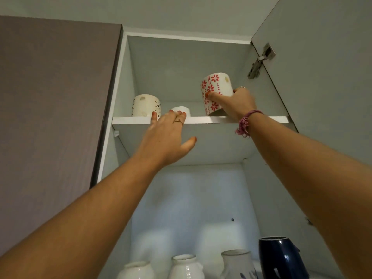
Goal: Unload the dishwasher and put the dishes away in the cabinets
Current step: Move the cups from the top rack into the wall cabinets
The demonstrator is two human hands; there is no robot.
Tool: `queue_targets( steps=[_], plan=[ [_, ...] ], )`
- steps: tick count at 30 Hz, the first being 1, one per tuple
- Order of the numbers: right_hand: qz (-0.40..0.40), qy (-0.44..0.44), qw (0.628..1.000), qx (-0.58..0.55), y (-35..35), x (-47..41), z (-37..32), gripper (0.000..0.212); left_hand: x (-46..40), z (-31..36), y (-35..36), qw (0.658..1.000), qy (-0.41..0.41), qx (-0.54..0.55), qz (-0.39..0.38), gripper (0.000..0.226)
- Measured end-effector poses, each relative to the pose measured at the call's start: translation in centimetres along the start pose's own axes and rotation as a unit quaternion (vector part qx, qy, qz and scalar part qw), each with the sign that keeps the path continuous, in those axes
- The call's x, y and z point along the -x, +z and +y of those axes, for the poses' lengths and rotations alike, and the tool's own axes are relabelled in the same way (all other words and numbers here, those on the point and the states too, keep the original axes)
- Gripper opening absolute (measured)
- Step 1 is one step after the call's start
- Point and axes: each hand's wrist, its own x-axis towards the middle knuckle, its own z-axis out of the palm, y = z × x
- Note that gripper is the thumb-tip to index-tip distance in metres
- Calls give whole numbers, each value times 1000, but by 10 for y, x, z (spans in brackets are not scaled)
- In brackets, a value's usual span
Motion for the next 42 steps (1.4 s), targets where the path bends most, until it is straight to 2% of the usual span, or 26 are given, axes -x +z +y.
queue_targets(
  steps=[3, 7, 15, 18, 21, 23, 27, 29, 33, 36, 39, 42],
  plan=[
    [-8, 4, 996, 84, 5, -2, 12, 72, 3, 1, 1, 1000, -1, 7, 10, 69],
    [-14, 3, 986, 169, 12, -5, 16, 71, 6, 2, 6, 1000, 4, -15, 23, 73],
    [-31, 51, 975, 213, 10, -10, 16, 78, 6, 3, 7, 999, -2, -30, 16, 76],
    [-54, 85, 964, 247, 8, -7, 14, 73, 8, 2, 9, 999, 6, -48, -1, 80],
    [-63, 92, 968, 224, 2, 1, 13, 70, 11, 2, 7, 997, 2, -63, -36, 85],
    [-35, 58, 975, 209, 0, 10, 15, 65, 15, 5, 6, 997, -7, -56, -55, 87],
    [65, 9, 998, 17, -3, 56, 20, 67, 38, 17, 2, 998, -10, -11, -61, 84],
    [70, 3, 996, -48, -7, 95, 21, 61, 59, 26, 2, 999, -6, 12, -44, 81],
    [68, -8, 994, -90, -24, 181, 29, 52, 112, 52, -2, 996, -29, 89, 9, 75],
    [67, 16, 991, -114, -39, 236, 36, 46, 152, 70, -7, 991, -35, 123, 36, 72],
    [51, 51, 990, -120, -57, 280, 38, 45, 183, 81, -8, 992, -32, 121, 26, 75],
    [45, 88, 988, -121, -81, 310, 31, 48, 206, 91, -10, 995, -28, 97, -15, 72]
  ],
)
